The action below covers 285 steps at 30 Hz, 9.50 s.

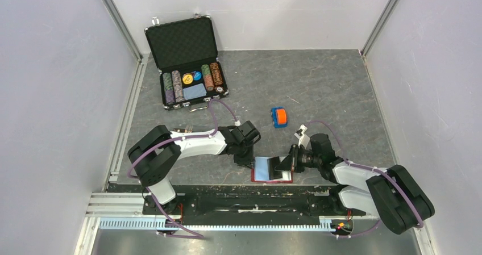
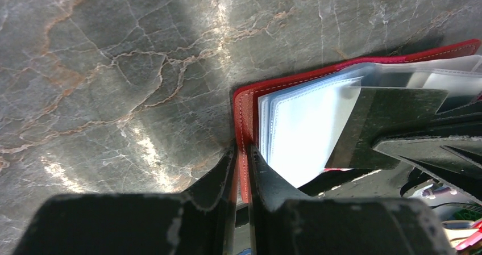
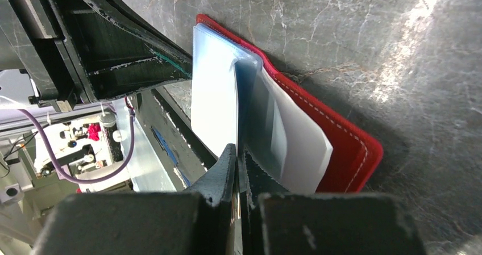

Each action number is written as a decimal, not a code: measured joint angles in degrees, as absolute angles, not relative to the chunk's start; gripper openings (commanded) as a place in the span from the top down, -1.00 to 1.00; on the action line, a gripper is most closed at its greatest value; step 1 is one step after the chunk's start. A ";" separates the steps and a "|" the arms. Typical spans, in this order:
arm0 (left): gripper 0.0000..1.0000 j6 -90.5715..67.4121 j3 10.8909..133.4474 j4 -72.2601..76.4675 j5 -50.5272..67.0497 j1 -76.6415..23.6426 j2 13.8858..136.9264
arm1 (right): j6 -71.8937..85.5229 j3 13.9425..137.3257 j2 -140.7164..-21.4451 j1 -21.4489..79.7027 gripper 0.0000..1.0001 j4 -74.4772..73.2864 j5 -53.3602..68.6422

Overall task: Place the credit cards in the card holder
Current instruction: Insert the credit card into the card holder, then turn over the card slot in the card holder.

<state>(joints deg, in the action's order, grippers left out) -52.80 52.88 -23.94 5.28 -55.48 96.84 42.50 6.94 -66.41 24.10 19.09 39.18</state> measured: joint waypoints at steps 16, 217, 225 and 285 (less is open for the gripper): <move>0.74 -52.80 53.23 -23.42 6.63 -55.72 97.38 | 43.27 5.41 -65.54 24.12 1.00 22.98 39.81; 0.35 -50.06 53.71 -29.43 -2.94 -64.99 90.02 | 40.91 11.00 -74.13 42.52 1.00 24.43 26.98; 0.29 -51.75 49.41 -22.50 -2.39 -64.95 83.42 | 40.91 11.00 -74.22 42.52 1.00 24.58 27.09; -0.45 -56.23 45.54 3.62 21.21 -55.61 88.09 | 32.01 18.35 -55.07 36.73 1.00 2.76 19.68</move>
<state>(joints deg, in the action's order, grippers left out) -56.23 45.54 3.62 21.21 -55.61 88.09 32.01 18.35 -55.07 36.73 2.76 19.68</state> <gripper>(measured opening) 0.725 0.004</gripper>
